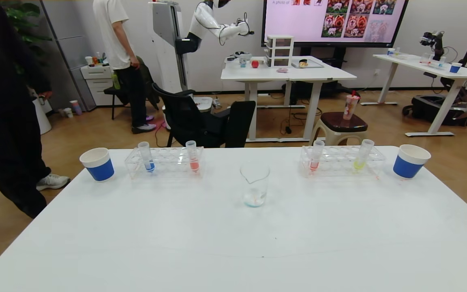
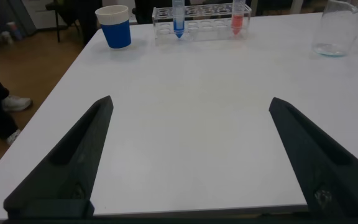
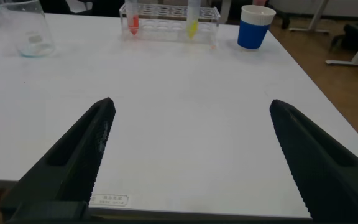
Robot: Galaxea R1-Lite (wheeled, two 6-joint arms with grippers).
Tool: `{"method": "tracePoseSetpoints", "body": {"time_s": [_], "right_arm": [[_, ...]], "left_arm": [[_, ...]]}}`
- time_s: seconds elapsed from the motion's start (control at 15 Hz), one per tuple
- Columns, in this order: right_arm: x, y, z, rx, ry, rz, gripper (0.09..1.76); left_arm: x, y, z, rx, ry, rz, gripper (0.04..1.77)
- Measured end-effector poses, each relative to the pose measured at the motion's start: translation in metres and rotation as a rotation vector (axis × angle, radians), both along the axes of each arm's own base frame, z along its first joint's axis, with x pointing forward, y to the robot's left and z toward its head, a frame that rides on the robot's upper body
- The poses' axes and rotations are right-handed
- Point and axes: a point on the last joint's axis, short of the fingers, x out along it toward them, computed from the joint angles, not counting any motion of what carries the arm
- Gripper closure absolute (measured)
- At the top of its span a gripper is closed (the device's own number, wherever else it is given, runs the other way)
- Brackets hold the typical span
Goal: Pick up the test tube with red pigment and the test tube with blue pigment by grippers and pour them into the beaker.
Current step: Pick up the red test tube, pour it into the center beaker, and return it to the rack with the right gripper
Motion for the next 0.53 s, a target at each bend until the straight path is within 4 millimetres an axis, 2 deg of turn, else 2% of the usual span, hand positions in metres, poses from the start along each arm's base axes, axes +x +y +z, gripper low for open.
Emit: {"method": "tracePoseSetpoints", "body": {"time_s": [0.53], "right_arm": [[0.0000,-0.0002,0.0000,0.018,0.001,-0.010,0.11]], "left_arm": [[0.0000,0.0000,0.0000,0.000,0.000,0.000,0.06]]}}
